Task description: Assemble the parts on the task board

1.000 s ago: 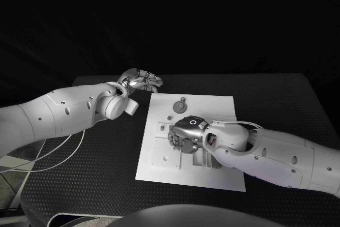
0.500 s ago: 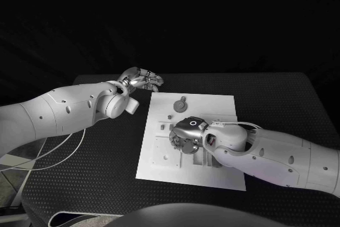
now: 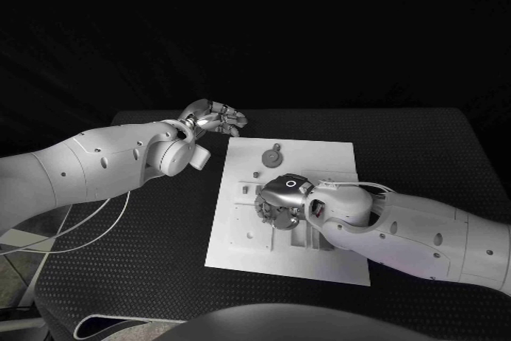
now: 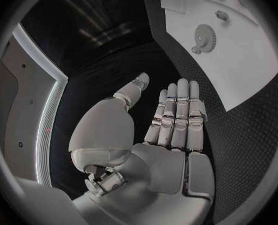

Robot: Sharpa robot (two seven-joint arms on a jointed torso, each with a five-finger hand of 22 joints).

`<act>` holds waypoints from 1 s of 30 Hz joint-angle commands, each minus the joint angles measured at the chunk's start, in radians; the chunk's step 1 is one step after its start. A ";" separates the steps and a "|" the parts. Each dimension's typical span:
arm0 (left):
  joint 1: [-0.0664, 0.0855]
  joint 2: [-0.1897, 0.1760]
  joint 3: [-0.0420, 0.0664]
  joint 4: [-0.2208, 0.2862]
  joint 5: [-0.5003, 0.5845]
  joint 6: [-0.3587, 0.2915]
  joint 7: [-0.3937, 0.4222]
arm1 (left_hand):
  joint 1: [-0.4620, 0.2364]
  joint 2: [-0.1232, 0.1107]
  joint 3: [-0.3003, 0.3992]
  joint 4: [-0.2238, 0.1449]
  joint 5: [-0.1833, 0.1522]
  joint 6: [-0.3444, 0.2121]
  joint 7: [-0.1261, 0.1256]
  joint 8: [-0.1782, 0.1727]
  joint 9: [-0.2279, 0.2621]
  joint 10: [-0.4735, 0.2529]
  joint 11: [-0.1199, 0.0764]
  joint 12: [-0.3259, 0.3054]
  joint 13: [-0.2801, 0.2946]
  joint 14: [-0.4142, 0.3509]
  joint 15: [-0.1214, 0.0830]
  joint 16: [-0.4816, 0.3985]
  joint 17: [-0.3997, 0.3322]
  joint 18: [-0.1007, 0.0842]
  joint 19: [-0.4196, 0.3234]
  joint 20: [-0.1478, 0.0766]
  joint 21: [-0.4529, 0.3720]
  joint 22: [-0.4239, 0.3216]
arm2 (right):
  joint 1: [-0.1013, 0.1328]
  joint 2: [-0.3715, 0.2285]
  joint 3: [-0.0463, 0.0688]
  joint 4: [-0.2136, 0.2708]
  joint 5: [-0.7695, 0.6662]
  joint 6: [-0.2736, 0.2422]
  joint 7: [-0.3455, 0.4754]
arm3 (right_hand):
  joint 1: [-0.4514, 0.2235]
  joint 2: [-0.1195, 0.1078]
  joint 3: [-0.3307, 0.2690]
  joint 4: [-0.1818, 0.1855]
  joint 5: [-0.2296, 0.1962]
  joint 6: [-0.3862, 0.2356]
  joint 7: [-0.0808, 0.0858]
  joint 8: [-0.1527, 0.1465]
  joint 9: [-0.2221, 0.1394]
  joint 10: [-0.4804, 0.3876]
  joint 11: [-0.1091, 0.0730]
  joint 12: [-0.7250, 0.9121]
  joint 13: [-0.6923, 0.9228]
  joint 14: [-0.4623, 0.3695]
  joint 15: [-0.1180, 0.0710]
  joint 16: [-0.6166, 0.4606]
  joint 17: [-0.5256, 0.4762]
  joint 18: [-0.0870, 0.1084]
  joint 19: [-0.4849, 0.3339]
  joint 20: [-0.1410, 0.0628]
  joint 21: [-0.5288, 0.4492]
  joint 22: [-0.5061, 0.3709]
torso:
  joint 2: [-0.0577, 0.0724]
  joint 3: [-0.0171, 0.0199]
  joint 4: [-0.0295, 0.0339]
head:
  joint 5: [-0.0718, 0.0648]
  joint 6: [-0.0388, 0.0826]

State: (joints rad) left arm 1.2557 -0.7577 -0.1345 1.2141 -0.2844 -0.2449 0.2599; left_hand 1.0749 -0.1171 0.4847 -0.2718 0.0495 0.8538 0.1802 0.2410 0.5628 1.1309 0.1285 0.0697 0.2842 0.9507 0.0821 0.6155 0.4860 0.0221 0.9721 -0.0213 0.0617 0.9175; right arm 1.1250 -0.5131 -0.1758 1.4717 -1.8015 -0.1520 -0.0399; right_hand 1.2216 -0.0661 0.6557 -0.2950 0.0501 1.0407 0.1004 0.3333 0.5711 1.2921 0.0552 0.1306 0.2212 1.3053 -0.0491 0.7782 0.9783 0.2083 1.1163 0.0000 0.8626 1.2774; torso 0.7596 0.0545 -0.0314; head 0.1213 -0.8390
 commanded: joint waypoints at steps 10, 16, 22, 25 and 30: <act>0.002 0.002 0.001 0.001 -0.004 0.013 0.009 | -0.006 0.002 -0.005 0.001 0.003 -0.001 0.004 0.003 -0.002 -0.002 0.008 -0.001 -0.002 0.009 -0.001 -0.005 0.002 0.002 0.003 0.004 0.006 -0.002 | -0.003 0.010 -0.031 -0.003 -0.002 0.044 0.007 | -0.003 0.010 0.004 0.001 0.004 0.004 0.003 0.003 0.002 0.001 0.001 -0.005 0.001 0.004 -0.006 0.004 -0.002 0.054 -0.002 -0.009 0.002 0.002 | 0.000 -0.0012 0.0004 | 0.002 -0.005; 0.002 0.002 0.001 0.002 -0.004 0.014 0.009 | -0.006 0.001 -0.005 0.001 0.003 -0.001 0.004 0.003 -0.002 -0.002 0.008 -0.001 -0.002 0.009 -0.001 -0.006 0.003 0.002 0.003 0.004 0.006 -0.003 | -0.004 0.016 -0.043 -0.008 -0.002 0.044 0.000 | -0.003 0.011 0.004 0.001 0.004 0.004 0.004 0.003 0.003 0.001 0.001 -0.006 0.001 0.003 -0.006 0.004 -0.002 0.054 -0.002 -0.009 0.002 0.002 | 0.000 -0.0012 0.0001 | 0.002 -0.007; 0.002 0.001 0.001 0.002 -0.004 0.015 0.007 | -0.006 0.001 -0.005 0.001 0.003 -0.001 0.004 0.003 -0.002 -0.003 0.008 -0.001 -0.003 0.009 -0.001 -0.006 0.003 0.002 0.003 0.004 0.006 -0.003 | -0.004 0.015 -0.043 -0.014 -0.003 0.044 -0.007 | -0.005 0.011 0.003 0.001 0.004 0.002 0.004 0.002 0.003 0.000 0.002 -0.007 0.001 0.003 -0.005 0.005 -0.003 0.054 -0.002 -0.009 0.002 0.002 | 0.000 -0.0009 -0.0001 | 0.002 -0.008; 0.003 0.000 0.001 0.002 -0.004 0.016 0.006 | -0.007 0.001 -0.005 0.001 0.003 -0.001 0.005 0.003 -0.002 -0.003 0.008 -0.001 -0.003 0.009 -0.001 -0.007 0.004 0.002 0.003 0.004 0.006 -0.003 | -0.004 0.013 -0.043 -0.018 0.019 0.018 0.003 | -0.013 0.016 0.004 0.001 0.004 -0.010 0.010 -0.004 0.004 -0.010 0.006 -0.015 0.000 -0.002 -0.002 0.005 -0.005 0.054 -0.005 -0.007 -0.001 0.002 | 0.000 -0.0009 -0.0011 | 0.002 -0.008; 0.003 0.001 0.001 0.001 -0.004 0.011 0.009 | -0.006 0.002 -0.005 0.001 0.003 -0.001 0.005 0.003 -0.002 -0.003 0.008 -0.001 -0.003 0.009 -0.001 -0.007 0.004 0.002 0.003 0.004 0.006 -0.004 | -0.004 0.011 -0.043 -0.022 0.034 -0.017 0.010 | -0.035 -0.011 -0.008 0.003 0.004 -0.066 0.033 -0.036 -0.004 -0.039 0.018 -0.033 -0.004 -0.014 0.010 0.004 -0.008 0.054 -0.012 -0.003 -0.005 0.003 | -0.001 0.0004 -0.0017 | 0.002 -0.009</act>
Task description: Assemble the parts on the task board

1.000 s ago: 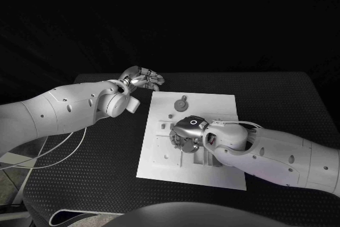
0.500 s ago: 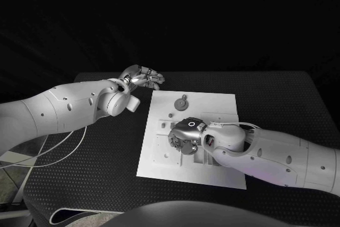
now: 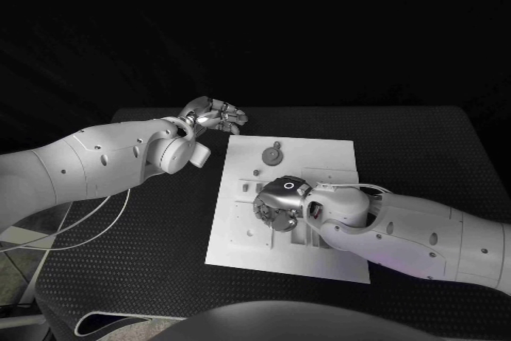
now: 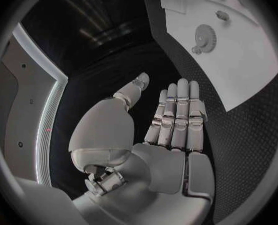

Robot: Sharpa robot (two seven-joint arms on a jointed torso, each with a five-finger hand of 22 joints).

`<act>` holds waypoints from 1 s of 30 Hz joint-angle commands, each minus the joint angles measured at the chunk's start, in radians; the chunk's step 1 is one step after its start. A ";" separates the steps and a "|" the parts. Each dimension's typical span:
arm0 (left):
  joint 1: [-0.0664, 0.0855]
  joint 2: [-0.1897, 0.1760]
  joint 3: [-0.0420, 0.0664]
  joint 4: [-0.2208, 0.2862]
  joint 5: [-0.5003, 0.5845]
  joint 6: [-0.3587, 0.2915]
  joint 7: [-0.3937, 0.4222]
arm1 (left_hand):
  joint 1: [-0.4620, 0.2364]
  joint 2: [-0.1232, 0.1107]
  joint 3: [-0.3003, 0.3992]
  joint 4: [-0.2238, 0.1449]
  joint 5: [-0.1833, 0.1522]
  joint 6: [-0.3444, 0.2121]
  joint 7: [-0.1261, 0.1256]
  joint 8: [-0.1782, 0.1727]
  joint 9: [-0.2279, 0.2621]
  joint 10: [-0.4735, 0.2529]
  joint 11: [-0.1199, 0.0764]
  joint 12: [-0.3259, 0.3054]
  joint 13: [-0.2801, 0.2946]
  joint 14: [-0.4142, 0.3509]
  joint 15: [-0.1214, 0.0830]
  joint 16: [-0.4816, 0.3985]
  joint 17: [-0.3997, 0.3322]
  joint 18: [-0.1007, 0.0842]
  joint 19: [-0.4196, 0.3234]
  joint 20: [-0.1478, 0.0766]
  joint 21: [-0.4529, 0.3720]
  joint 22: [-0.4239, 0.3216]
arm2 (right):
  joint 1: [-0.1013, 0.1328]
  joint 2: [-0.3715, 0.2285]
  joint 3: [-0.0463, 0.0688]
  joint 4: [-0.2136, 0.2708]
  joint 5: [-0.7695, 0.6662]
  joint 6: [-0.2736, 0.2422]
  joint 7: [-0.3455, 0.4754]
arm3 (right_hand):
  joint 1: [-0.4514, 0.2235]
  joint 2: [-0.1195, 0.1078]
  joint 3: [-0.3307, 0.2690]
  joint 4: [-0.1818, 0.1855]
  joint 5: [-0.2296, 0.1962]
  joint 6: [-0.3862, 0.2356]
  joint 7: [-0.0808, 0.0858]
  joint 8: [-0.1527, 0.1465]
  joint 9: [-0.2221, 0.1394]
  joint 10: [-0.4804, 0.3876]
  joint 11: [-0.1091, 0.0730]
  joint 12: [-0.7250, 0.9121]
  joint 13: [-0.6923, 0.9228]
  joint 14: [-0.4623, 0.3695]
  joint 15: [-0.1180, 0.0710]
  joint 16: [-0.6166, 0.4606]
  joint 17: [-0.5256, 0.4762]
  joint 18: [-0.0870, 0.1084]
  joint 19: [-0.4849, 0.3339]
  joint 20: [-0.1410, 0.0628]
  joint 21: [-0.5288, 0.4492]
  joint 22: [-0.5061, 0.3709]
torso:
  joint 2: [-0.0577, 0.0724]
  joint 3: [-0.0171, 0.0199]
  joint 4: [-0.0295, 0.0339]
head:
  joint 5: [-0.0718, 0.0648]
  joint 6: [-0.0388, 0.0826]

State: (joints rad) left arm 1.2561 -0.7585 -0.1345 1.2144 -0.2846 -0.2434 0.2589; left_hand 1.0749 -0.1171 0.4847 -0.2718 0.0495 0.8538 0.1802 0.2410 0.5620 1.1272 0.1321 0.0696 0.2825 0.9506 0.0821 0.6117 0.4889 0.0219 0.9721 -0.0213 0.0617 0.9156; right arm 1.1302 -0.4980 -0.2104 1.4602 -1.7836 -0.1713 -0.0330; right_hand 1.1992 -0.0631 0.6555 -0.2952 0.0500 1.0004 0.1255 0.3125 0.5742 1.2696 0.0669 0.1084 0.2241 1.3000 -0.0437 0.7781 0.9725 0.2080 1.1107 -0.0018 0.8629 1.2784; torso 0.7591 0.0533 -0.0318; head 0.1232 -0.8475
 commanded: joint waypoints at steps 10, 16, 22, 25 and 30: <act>0.002 -0.001 0.001 0.001 -0.004 0.011 0.009 | -0.003 0.002 -0.004 -0.001 0.003 -0.001 0.004 0.003 -0.001 0.002 0.004 -0.001 -0.002 0.009 -0.001 -0.005 0.003 0.002 0.003 0.004 0.006 -0.003 | -0.008 -0.040 -0.008 -0.006 0.028 -0.028 -0.003 | -0.081 -0.117 -0.051 0.009 0.004 -0.114 0.042 -0.069 -0.041 -0.105 0.045 -0.047 -0.027 -0.086 0.043 -0.020 -0.019 0.053 -0.051 0.023 -0.026 0.005 | 0.000 0.0003 0.0007 | 0.002 0.000; 0.002 -0.005 0.001 0.002 -0.004 0.010 0.010 | -0.002 0.002 -0.004 -0.001 0.003 -0.001 0.004 0.003 -0.002 0.002 0.004 -0.001 -0.002 0.010 -0.001 -0.005 0.004 0.002 0.003 0.004 0.006 -0.003 | 0.002 -0.066 -0.008 0.004 0.034 -0.032 0.004 | -0.099 -0.132 -0.072 0.007 0.003 -0.127 0.032 -0.075 -0.048 -0.129 0.053 -0.044 -0.035 -0.098 0.051 -0.018 -0.023 0.054 -0.056 0.026 -0.025 0.008 | 0.000 -0.0002 0.0006 | 0.005 0.001; 0.002 -0.007 0.001 0.003 -0.004 0.008 0.011 | -0.002 0.002 -0.004 -0.001 0.003 -0.001 0.004 0.003 -0.002 0.002 0.004 -0.001 -0.002 0.010 -0.001 -0.006 0.005 0.002 0.003 0.004 0.006 -0.004 | 0.018 -0.097 -0.005 0.036 0.048 -0.053 0.012 | -0.098 -0.133 -0.074 0.007 0.004 -0.125 0.031 -0.074 -0.050 -0.132 0.054 -0.042 -0.036 -0.099 0.051 -0.016 -0.024 0.054 -0.056 0.026 -0.024 0.010 | 0.000 -0.0003 -0.0014 | 0.004 0.006; 0.002 -0.008 0.000 0.004 -0.004 0.008 0.011 | -0.002 0.002 -0.004 -0.001 0.003 -0.001 0.004 0.003 -0.002 0.002 0.004 -0.001 -0.002 0.010 -0.001 -0.006 0.005 0.002 0.003 0.004 0.006 -0.004 | 0.024 -0.109 0.001 0.054 0.061 -0.074 0.017 | -0.091 -0.127 -0.074 0.006 0.004 -0.115 0.034 -0.067 -0.050 -0.127 0.051 -0.038 -0.036 -0.095 0.049 -0.009 -0.025 0.054 -0.051 0.024 -0.021 0.012 | 0.000 -0.0003 -0.0015 | 0.002 0.010; 0.002 -0.009 0.000 0.003 -0.004 0.008 0.011 | -0.002 0.001 -0.004 -0.002 0.003 -0.001 0.004 0.004 -0.002 0.002 0.004 -0.001 -0.002 0.010 -0.001 -0.006 0.005 0.002 0.003 0.004 0.006 -0.004 | 0.044 -0.143 0.038 0.092 0.087 -0.089 0.019 | -0.068 -0.111 -0.073 0.004 0.004 -0.099 0.040 -0.058 -0.052 -0.087 0.035 -0.017 -0.027 -0.075 0.034 0.008 -0.027 0.054 -0.033 0.015 -0.007 0.018 | 0.000 0.0002 -0.0012 | -0.004 0.015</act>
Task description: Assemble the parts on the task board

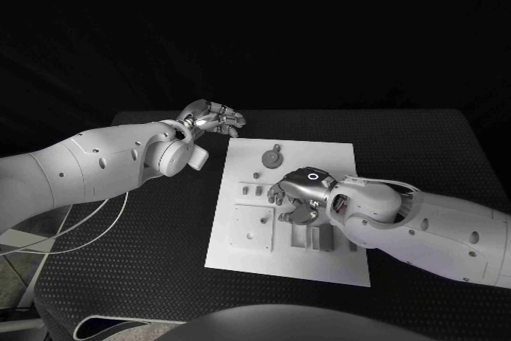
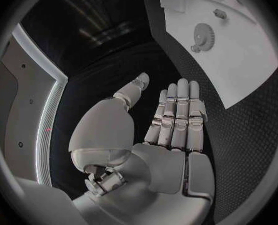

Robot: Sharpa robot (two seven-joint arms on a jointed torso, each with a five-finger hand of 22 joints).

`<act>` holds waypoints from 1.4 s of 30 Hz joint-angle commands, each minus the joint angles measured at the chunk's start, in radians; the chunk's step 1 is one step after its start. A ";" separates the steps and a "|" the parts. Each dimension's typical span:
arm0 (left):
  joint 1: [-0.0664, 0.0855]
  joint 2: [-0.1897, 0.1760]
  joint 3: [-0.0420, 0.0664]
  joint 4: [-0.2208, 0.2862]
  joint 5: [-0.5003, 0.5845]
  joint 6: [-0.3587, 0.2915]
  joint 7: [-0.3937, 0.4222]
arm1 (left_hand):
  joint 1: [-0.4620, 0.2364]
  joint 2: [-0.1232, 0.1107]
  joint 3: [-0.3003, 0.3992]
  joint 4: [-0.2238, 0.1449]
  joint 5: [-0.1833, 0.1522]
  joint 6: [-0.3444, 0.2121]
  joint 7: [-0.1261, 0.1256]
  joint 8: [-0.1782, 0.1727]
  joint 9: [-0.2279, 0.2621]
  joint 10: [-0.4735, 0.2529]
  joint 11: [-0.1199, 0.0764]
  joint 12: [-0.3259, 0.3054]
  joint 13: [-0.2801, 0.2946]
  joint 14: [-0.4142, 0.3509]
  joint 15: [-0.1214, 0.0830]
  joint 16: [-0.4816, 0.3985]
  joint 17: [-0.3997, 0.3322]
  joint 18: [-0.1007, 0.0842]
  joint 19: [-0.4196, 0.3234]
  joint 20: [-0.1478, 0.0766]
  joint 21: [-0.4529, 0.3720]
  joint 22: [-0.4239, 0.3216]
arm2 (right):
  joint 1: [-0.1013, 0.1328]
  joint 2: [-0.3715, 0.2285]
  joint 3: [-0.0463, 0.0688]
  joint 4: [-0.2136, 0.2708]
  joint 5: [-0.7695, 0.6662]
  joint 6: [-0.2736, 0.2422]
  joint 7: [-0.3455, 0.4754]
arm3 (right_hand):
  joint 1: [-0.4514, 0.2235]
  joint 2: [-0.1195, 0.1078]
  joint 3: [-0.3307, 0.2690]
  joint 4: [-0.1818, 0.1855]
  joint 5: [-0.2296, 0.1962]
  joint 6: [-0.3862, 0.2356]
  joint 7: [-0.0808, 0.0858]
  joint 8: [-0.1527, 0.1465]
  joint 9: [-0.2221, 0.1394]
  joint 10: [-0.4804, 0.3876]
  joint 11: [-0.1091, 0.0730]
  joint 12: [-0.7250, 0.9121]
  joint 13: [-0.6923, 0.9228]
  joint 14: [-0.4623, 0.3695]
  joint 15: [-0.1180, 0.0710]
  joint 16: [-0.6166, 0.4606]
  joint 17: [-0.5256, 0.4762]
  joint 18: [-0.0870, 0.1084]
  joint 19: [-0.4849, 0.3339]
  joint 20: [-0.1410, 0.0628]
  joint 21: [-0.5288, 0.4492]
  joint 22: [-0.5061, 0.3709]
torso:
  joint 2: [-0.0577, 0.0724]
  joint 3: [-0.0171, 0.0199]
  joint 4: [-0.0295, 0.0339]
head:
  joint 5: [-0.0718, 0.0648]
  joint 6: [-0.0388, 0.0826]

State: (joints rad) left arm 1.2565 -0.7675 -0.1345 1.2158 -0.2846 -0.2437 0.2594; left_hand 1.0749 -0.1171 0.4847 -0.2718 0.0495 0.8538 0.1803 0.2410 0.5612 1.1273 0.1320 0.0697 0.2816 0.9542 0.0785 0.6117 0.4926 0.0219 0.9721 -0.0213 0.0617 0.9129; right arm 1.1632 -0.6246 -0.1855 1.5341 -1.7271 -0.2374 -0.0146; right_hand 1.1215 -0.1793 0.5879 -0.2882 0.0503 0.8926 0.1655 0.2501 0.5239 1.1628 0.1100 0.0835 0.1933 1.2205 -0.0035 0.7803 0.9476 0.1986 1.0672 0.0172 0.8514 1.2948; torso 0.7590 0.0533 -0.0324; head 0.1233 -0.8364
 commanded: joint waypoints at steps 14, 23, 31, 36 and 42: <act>0.002 -0.004 0.000 -0.001 -0.004 0.008 0.010 | -0.001 0.001 -0.004 -0.002 0.003 0.000 0.003 0.004 -0.001 0.002 0.004 -0.001 -0.002 0.007 0.002 -0.007 0.003 0.002 0.004 0.004 0.006 -0.002 | 0.097 -0.138 0.072 0.068 0.022 0.127 -0.060 | 0.000 0.001 -0.021 0.000 0.003 0.013 -0.007 0.007 -0.009 0.045 -0.018 0.016 0.011 0.008 -0.016 0.011 -0.014 0.063 0.015 -0.009 0.007 0.006 | -0.001 0.0032 -0.0026 | -0.034 0.041; 0.002 -0.004 0.000 -0.003 -0.004 0.012 0.009 | -0.002 0.001 -0.005 -0.002 0.003 0.000 0.003 0.004 -0.001 0.002 0.004 -0.001 -0.002 0.007 0.002 -0.008 0.004 0.002 0.004 0.004 0.006 -0.003 | 0.100 -0.158 0.072 0.062 -0.025 0.178 -0.085 | -0.034 -0.033 -0.018 0.011 0.003 -0.005 -0.039 0.001 -0.018 -0.001 0.003 -0.012 0.002 -0.030 0.004 -0.002 -0.027 0.063 -0.015 0.007 -0.016 -0.001 | 0.000 0.0048 0.0001 | -0.043 0.048; 0.002 -0.003 0.000 -0.003 -0.004 0.008 0.011 | -0.002 0.001 -0.005 -0.001 0.003 0.000 0.003 0.004 -0.001 0.002 0.004 -0.001 -0.003 0.007 0.003 -0.009 0.005 0.002 0.004 0.004 0.006 -0.003 | 0.098 -0.157 0.059 0.051 -0.049 0.212 -0.101 | -0.042 -0.044 -0.013 0.018 0.003 -0.007 -0.050 0.003 -0.020 -0.008 0.005 -0.012 0.002 -0.040 0.006 0.001 -0.029 0.063 -0.022 0.014 -0.021 -0.001 | 0.001 0.0032 0.0001 | -0.043 0.047; 0.002 -0.003 0.000 -0.003 -0.004 0.009 0.011 | -0.002 0.001 -0.005 -0.001 0.003 0.000 0.003 0.005 -0.001 0.002 0.004 -0.001 -0.003 0.007 0.002 -0.009 0.005 0.002 0.004 0.004 0.006 -0.003 | 0.090 -0.156 0.052 0.038 -0.068 0.218 -0.106 | -0.045 -0.043 -0.010 0.021 0.003 0.000 -0.044 0.009 -0.018 -0.006 0.003 -0.010 0.004 -0.041 0.005 0.005 -0.030 0.063 -0.022 0.014 -0.020 0.001 | 0.001 0.0023 0.0012 | -0.041 0.042; 0.002 -0.004 0.000 -0.005 -0.004 0.010 0.011 | -0.002 0.001 -0.005 -0.001 0.003 0.000 0.003 0.005 -0.001 0.002 0.004 -0.001 -0.003 0.007 0.002 -0.010 0.006 0.002 0.004 0.004 0.006 -0.004 | 0.082 -0.152 0.050 0.029 -0.078 0.229 -0.106 | -0.039 -0.033 -0.005 0.017 0.003 0.025 -0.037 0.025 -0.013 0.005 0.000 -0.002 0.011 -0.041 0.002 0.012 -0.032 0.063 -0.021 0.013 -0.018 0.004 | 0.001 0.0011 0.0025 | -0.039 0.038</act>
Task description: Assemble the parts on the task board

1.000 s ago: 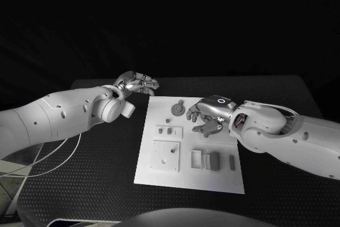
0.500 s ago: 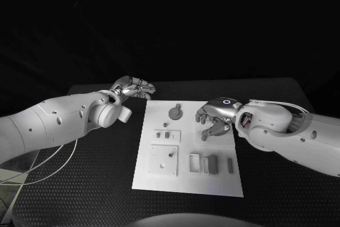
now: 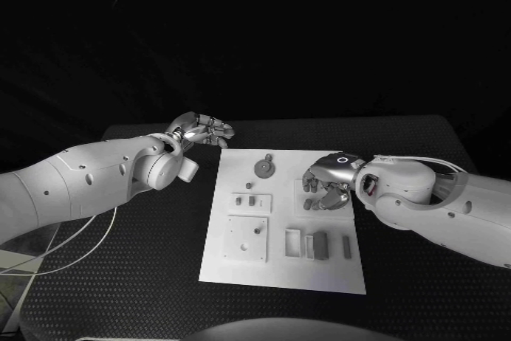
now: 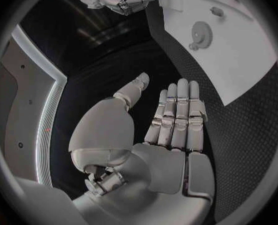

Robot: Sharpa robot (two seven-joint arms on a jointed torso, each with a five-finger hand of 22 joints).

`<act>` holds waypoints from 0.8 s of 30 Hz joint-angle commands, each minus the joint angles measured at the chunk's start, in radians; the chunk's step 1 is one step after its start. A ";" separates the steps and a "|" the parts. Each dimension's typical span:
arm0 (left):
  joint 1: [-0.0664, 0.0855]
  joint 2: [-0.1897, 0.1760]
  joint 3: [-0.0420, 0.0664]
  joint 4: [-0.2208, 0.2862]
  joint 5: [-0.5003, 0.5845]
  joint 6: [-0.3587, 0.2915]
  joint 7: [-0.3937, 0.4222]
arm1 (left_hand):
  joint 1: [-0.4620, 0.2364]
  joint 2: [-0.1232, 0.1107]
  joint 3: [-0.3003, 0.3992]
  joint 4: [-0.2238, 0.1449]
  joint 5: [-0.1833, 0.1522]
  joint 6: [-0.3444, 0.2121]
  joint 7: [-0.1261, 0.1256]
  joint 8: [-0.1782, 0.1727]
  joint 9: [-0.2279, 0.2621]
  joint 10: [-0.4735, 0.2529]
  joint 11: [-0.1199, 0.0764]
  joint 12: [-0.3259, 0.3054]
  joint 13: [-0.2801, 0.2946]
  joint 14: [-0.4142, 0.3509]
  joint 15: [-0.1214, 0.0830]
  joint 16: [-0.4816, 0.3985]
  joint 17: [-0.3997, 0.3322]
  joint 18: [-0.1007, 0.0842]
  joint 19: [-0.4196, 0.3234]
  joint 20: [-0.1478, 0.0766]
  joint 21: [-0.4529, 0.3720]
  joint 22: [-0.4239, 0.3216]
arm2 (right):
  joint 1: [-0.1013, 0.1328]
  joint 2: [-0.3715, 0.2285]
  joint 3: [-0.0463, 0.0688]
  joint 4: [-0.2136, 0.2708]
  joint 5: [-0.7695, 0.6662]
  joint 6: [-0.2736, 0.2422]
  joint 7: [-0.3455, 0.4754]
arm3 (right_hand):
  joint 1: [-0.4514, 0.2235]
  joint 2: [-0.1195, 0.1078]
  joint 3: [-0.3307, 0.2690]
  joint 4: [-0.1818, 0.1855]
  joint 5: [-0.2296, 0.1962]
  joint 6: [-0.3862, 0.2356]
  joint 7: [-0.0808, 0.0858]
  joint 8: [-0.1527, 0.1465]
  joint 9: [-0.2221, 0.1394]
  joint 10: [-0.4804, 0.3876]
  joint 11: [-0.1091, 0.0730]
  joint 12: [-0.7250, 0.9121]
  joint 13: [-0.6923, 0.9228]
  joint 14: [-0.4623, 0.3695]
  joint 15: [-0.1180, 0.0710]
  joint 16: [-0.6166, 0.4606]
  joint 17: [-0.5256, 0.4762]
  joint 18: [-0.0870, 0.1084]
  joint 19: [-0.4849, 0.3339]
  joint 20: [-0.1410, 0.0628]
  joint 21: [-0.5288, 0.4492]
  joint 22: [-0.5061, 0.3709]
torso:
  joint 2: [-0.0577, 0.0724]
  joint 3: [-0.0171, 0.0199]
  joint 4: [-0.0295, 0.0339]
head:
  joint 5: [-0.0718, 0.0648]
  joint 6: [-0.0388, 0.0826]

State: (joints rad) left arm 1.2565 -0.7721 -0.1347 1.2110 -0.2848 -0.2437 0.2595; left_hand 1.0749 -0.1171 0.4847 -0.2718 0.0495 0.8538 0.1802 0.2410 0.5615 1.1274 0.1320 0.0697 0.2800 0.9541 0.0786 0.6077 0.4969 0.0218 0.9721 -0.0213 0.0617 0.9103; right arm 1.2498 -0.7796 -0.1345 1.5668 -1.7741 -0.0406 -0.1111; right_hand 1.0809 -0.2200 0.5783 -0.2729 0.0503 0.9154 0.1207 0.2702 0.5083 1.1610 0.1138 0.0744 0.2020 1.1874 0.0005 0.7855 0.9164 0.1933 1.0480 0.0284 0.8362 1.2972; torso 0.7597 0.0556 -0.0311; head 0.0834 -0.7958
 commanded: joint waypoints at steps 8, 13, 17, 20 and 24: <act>0.002 0.003 0.000 -0.001 -0.004 0.011 0.011 | -0.003 0.001 -0.005 0.000 0.003 0.000 0.003 0.005 -0.002 0.002 0.004 -0.001 -0.002 0.008 0.002 -0.006 0.002 0.002 0.004 0.004 0.006 -0.002 | -0.027 0.024 -0.002 -0.016 -0.021 0.003 0.006 | 0.016 0.041 0.006 -0.013 0.003 0.028 0.016 0.021 0.008 0.047 -0.019 0.031 0.024 0.005 -0.017 0.021 -0.005 0.069 0.010 -0.004 0.007 0.008 | 0.000 -0.0011 0.0003 | 0.003 -0.004; 0.002 0.004 0.000 -0.001 -0.004 0.009 0.011 | -0.003 0.001 -0.006 0.000 0.003 0.000 0.003 0.005 -0.002 0.002 0.004 -0.001 -0.002 0.008 0.002 -0.007 0.003 0.002 0.004 0.004 0.007 -0.002 | -0.033 0.033 -0.003 -0.023 -0.021 0.001 0.010 | 0.018 0.055 0.003 -0.014 0.003 0.038 0.020 0.027 0.009 0.063 -0.027 0.041 0.037 0.013 -0.024 0.028 -0.008 0.069 0.018 -0.008 0.012 0.011 | 0.000 -0.0016 0.0010 | 0.003 -0.006; 0.002 0.004 0.000 -0.002 -0.004 0.009 0.011 | -0.003 0.001 -0.006 0.000 0.003 0.000 0.003 0.005 -0.002 0.002 0.004 -0.001 -0.002 0.008 0.002 -0.007 0.003 0.002 0.004 0.004 0.007 -0.002 | -0.037 0.039 -0.004 -0.030 -0.020 -0.007 0.013 | 0.020 0.064 0.003 -0.014 0.003 0.044 0.020 0.029 0.009 0.068 -0.029 0.044 0.042 0.015 -0.026 0.030 -0.010 0.069 0.020 -0.010 0.013 0.012 | 0.000 -0.0017 0.0005 | 0.004 -0.008; 0.002 0.004 0.000 -0.002 -0.004 0.009 0.011 | -0.003 0.001 -0.006 0.000 0.003 0.000 0.003 0.005 -0.002 0.002 0.004 -0.001 -0.002 0.008 0.002 -0.007 0.003 0.002 0.004 0.004 0.007 -0.002 | -0.038 0.042 -0.006 -0.033 -0.018 -0.008 0.013 | 0.021 0.077 0.003 -0.015 0.003 0.049 0.017 0.032 0.009 0.070 -0.031 0.046 0.048 0.017 -0.028 0.032 -0.011 0.069 0.022 -0.012 0.014 0.013 | 0.000 -0.0017 0.0004 | 0.005 -0.009; 0.002 0.004 0.000 -0.001 -0.004 0.009 0.011 | -0.003 0.002 -0.006 0.000 0.003 0.000 0.003 0.005 -0.002 0.002 0.004 -0.001 -0.002 0.008 0.002 -0.008 0.004 0.002 0.004 0.004 0.007 -0.002 | -0.038 0.042 -0.007 -0.035 -0.023 -0.008 0.010 | 0.034 0.100 0.005 -0.018 0.003 0.058 0.013 0.035 0.010 0.077 -0.035 0.050 0.056 0.019 -0.032 0.036 -0.014 0.069 0.024 -0.015 0.016 0.015 | 0.000 -0.0017 -0.0007 | 0.007 -0.012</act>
State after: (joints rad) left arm 1.2565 -0.7696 -0.1347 1.2085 -0.2848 -0.2437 0.2596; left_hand 1.0749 -0.1171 0.4847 -0.2718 0.0495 0.8538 0.1803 0.2410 0.5607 1.1274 0.1319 0.0697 0.2792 0.9541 0.0786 0.6039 0.4998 0.0218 0.9721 -0.0213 0.0617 0.9086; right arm 1.2127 -0.7376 -0.1418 1.5330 -1.7864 -0.0424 -0.1071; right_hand 1.1200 -0.1249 0.5855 -0.2857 0.0502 0.9689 0.1329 0.3024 0.5165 1.2322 0.0770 0.1201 0.2580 1.2072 -0.0256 0.8169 0.9032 0.1934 1.0651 0.0123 0.8478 1.3077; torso 0.7600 0.0539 -0.0307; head 0.0891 -0.8058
